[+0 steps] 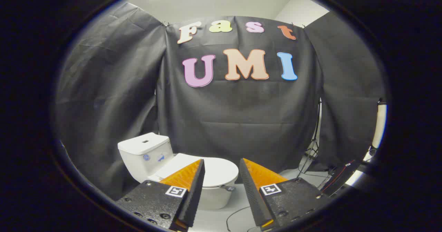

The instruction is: Open the toilet lid.

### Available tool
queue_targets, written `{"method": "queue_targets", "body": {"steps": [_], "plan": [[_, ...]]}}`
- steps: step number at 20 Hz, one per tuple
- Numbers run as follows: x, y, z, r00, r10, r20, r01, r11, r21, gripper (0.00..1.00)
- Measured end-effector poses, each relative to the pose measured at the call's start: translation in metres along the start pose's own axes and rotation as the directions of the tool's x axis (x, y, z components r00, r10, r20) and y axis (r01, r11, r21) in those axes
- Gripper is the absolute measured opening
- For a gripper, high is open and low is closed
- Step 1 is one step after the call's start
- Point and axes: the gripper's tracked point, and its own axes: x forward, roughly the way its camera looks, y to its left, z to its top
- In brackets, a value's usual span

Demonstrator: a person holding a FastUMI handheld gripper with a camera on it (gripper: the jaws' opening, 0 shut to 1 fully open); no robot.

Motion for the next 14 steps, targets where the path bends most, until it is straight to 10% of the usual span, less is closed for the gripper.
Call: {"method": "queue_targets", "body": {"steps": [14], "plan": [[0.055,-0.006,-0.062,0.98,-0.011,-0.199,0.063,0.964,0.257,0.6]]}}
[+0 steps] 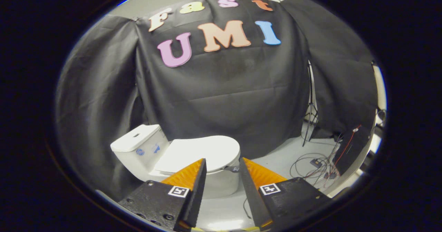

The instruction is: Open the toilet lid.

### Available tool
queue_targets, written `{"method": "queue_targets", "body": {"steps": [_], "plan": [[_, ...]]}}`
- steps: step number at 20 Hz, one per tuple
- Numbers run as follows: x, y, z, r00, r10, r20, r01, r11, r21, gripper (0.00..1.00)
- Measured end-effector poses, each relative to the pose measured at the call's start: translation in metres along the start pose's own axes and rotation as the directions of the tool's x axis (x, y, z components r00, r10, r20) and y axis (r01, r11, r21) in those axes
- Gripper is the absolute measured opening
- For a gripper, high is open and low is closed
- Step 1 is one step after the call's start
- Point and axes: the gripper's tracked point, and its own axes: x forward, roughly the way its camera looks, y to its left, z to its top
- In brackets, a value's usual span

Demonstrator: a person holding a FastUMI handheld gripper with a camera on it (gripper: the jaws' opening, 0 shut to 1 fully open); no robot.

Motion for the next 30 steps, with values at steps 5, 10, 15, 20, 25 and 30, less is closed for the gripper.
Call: {"method": "queue_targets", "body": {"steps": [5,10,15,20,25,30], "plan": [[0.044,0.002,0.007,1.0,0.012,0.006,-0.013,0.972,0.234,0.6],[0.089,0.002,-0.007,1.0,0.01,0.023,-0.019,0.897,0.442,0.6],[0.141,-0.003,-0.044,1.0,0.025,-0.003,-0.018,0.779,0.627,0.59],[0.184,-0.018,-0.077,0.999,0.011,-0.03,0.016,0.658,0.753,0.58],[0.222,-0.04,-0.104,0.999,0.007,-0.037,0.029,0.507,0.861,0.57],[0.256,-0.046,-0.112,0.998,0.062,0.005,-0.029,0.394,0.919,0.57]]}}
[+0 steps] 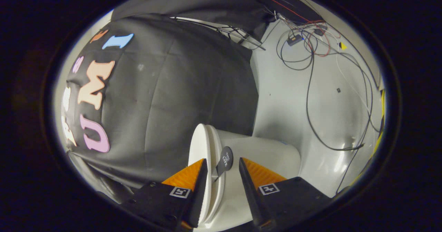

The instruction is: Open the toilet lid.

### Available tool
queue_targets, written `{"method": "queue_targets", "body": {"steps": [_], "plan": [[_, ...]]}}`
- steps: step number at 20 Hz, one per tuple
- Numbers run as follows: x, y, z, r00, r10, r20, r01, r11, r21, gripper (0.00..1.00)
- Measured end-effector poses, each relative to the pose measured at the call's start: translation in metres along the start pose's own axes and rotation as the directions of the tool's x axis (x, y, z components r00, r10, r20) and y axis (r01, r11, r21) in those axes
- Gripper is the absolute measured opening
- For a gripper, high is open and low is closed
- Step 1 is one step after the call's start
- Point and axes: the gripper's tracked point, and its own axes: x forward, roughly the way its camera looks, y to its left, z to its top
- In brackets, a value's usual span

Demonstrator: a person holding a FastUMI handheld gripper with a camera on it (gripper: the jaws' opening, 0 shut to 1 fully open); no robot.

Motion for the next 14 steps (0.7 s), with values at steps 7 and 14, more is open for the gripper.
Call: {"method": "queue_targets", "body": {"steps": [7,14], "plan": [[0.027,0.002,0.009,0.999,0.049,-0.021,-0.046,0.993,0.111,0.37],[0.027,0.0,0.008,0.994,0.11,-0.029,-0.103,0.978,0.181,0.06]]}}
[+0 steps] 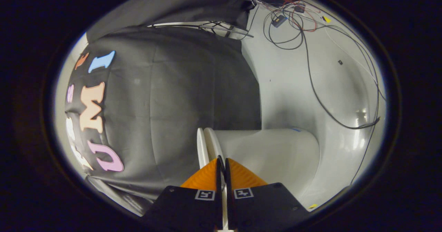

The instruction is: Open the toilet lid.

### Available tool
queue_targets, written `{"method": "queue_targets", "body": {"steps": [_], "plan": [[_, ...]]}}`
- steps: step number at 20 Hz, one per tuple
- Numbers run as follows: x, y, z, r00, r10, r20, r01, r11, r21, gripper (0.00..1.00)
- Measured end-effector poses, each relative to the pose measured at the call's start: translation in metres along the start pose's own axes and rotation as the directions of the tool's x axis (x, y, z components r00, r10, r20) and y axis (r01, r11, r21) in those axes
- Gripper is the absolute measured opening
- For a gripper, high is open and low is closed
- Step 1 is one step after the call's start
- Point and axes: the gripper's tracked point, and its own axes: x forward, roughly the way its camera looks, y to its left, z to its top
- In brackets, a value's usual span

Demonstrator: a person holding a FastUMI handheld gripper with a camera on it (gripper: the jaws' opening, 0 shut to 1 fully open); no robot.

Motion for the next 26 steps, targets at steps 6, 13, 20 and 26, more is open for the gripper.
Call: {"method": "queue_targets", "body": {"steps": [6,13,20,26], "plan": [[0.002,0.011,-0.001,1.0,-0.023,-0.014,0.02,0.99,-0.137,0.02],[-0.016,0.069,-0.013,0.997,0.068,0.048,-0.051,0.956,-0.289,0.01],[-0.028,0.161,-0.063,0.985,0.171,0.029,-0.135,0.862,-0.489,0.04],[-0.034,0.235,-0.128,0.975,0.223,-0.022,-0.184,0.742,-0.645,0.07]]}}
